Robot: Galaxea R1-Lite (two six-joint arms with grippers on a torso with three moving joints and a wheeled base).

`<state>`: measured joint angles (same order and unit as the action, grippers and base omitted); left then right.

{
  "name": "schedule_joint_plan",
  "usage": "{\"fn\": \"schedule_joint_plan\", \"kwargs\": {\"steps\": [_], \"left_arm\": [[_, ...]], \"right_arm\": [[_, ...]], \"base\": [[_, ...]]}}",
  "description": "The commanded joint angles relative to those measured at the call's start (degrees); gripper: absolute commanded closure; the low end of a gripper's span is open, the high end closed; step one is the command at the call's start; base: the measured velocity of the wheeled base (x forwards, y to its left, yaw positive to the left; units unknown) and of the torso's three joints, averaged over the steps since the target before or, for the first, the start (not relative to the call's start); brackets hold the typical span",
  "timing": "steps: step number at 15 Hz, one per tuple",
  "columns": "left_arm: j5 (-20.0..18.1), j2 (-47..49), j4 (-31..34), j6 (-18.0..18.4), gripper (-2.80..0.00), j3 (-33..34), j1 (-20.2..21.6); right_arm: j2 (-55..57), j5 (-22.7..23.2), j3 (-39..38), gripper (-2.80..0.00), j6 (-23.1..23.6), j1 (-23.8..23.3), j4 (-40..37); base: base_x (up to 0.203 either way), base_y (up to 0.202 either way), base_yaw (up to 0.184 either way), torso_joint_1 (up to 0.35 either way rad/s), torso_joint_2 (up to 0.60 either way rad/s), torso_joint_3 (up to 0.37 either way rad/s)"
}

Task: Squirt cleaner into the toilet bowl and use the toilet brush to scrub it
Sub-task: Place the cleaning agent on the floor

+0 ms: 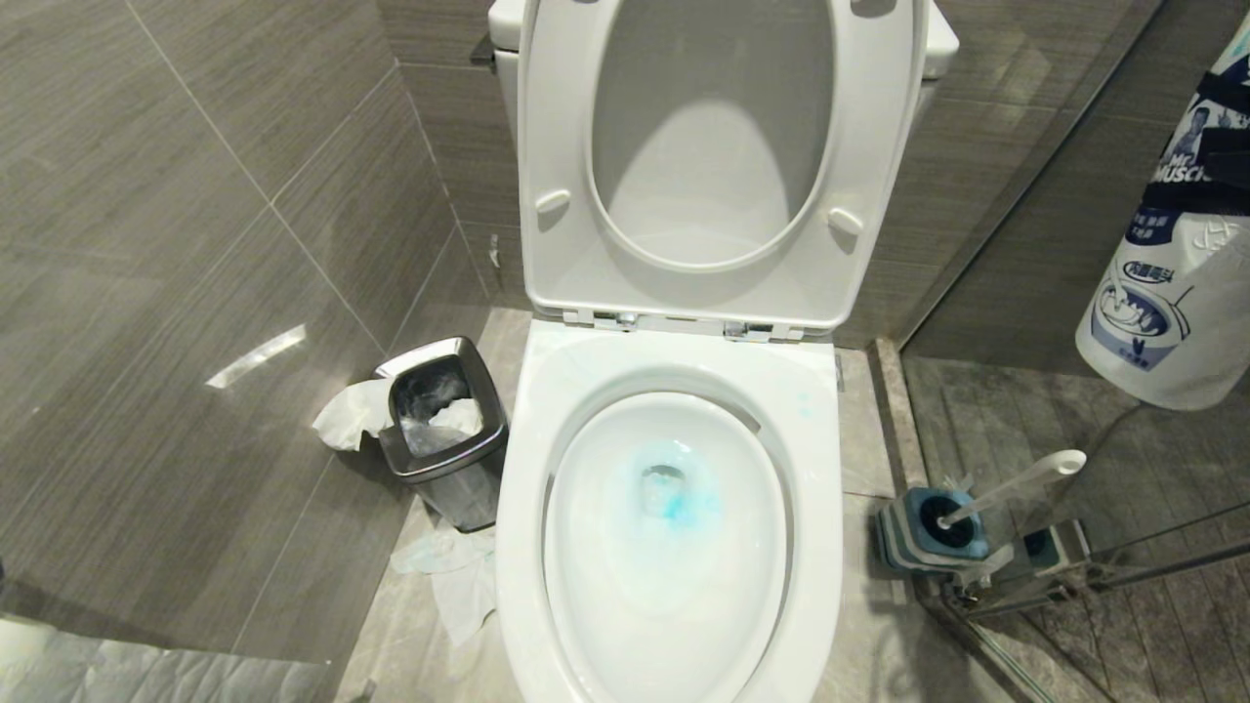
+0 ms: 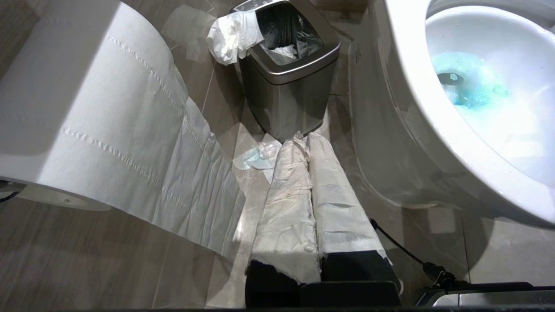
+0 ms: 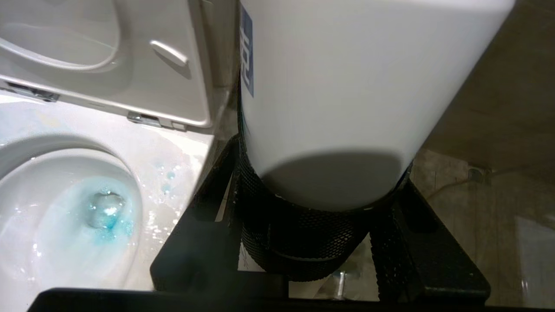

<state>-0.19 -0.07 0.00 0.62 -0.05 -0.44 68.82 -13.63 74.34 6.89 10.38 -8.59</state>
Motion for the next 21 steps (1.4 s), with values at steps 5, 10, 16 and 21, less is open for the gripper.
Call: {"fn": "schedule_joint_plan", "kwargs": {"steps": [5,10,16,21], "left_arm": [[0.0,0.1,0.0,0.0,0.00,0.0,0.0],[0.0,0.1,0.0,0.0,0.00,0.0,0.0],[0.0,0.1,0.5,0.1,0.00,-0.1,0.0],[0.0,0.1,0.7,0.1,0.00,-0.2,0.0]], "right_arm": [[2.4,3.8,-1.2,0.00,-2.0,-5.8,0.3],[4.8,5.0,-1.2,0.00,-2.2,-7.7,0.6],[9.5,9.8,-0.9,0.00,0.2,-12.0,7.5],[12.6,10.2,-0.7,0.00,0.4,-12.0,8.2]], "base": [[0.000,0.000,0.000,0.000,0.00,0.000],[0.000,0.000,0.000,0.000,0.00,-0.075],[0.000,0.000,0.000,0.002,0.00,-0.193],[0.000,0.000,0.000,0.002,0.00,-0.201]]}}
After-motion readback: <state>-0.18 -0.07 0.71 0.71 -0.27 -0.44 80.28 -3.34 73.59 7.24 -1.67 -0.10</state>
